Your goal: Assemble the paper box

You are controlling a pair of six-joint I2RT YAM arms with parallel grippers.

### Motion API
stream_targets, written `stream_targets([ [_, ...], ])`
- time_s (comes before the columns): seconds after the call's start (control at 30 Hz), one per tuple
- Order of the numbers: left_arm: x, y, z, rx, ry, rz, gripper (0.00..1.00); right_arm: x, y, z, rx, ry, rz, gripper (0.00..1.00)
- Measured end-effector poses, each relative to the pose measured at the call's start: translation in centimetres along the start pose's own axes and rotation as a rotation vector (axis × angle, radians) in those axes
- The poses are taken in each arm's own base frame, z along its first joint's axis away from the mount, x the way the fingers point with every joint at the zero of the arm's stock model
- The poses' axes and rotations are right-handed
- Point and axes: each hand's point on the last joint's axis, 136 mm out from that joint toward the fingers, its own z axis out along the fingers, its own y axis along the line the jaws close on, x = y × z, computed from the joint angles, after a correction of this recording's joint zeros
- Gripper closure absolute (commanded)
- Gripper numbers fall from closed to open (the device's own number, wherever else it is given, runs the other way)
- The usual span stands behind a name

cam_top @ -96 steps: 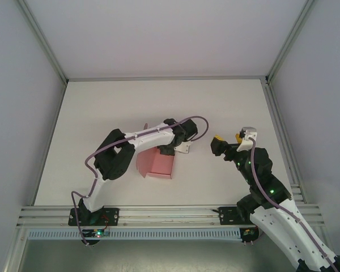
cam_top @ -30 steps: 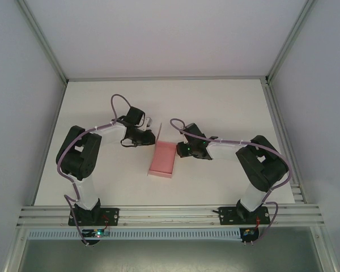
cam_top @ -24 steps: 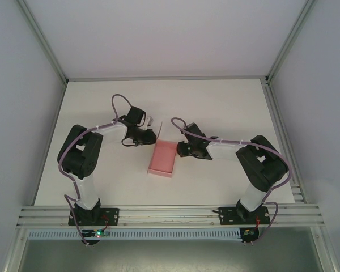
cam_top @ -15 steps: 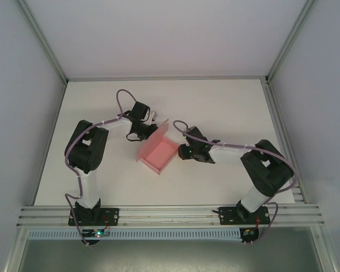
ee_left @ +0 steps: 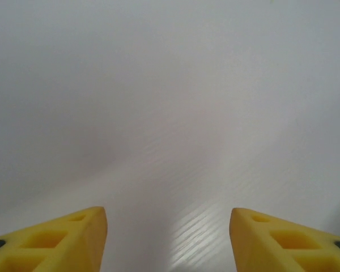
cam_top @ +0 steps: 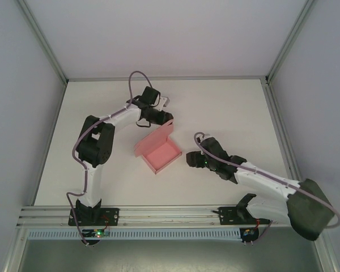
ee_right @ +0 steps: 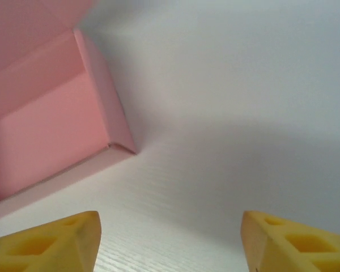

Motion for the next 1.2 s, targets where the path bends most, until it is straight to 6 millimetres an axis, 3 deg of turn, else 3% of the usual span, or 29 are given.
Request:
stream_targets([
  [0.03, -0.5, 0.4, -1.1, -0.032, -0.018, -0.005, 0.00, -0.8, 0.0, -0.5, -0.013, -0.025, -0.037, 0.15],
  [0.1, -2.0, 1.9, -4.4, -0.132, -0.088, -0.035, 0.00, -3.1, 0.2, -1.5, -0.054, -0.091, -0.122, 0.02],
  [0.23, -2.9, 6.4, -14.4, -0.362, -0.291, -0.174, 0.00, -7.6, 1.0, -2.5, -0.192, -0.178, -0.322, 0.02],
  [0.3, -1.2, 8.9, -20.1, -0.496, -0.401, -0.265, 0.00, -9.4, 2.5, -2.6, -0.291, -0.202, -0.506, 0.02],
  [0.4, 3.5, 9.9, -24.7, -0.620, -0.489, -0.343, 0.00, -11.3, 5.8, -2.5, -0.460, -0.215, -0.776, 0.02],
  [0.57, 10.6, 10.2, -26.1, -0.680, -0.510, -0.427, 0.00, -15.7, 10.1, -1.0, -0.696, -0.219, -1.097, 0.02],
  [0.67, 12.6, 10.3, -26.5, -0.689, -0.532, -0.454, 0.00, -16.4, 11.5, 0.8, -0.778, -0.182, -1.211, 0.04],
  [0.8, 12.8, 10.2, -27.0, -0.691, -0.555, -0.462, 0.00, -14.2, 13.0, 3.3, -0.895, -0.054, -1.286, 0.18],
  [0.93, 12.8, 10.1, -26.3, -0.673, -0.526, -0.440, 0.00, -11.2, 13.3, 4.6, -0.965, 0.078, -1.292, 0.58],
  [1.0, 12.3, 9.4, -25.7, -0.625, -0.519, -0.402, 0.00, -10.4, 13.0, 4.5, -0.964, 0.127, -1.284, 0.70],
  [1.07, 11.4, 8.3, -24.8, -0.539, -0.530, -0.346, 0.00, -10.4, 12.7, 4.3, -0.948, 0.138, -1.292, 0.78],
  [1.2, 10.2, 5.6, -22.7, -0.357, -0.538, -0.216, 0.00, -10.4, 11.9, 3.7, -0.902, 0.157, -1.300, 0.85],
])
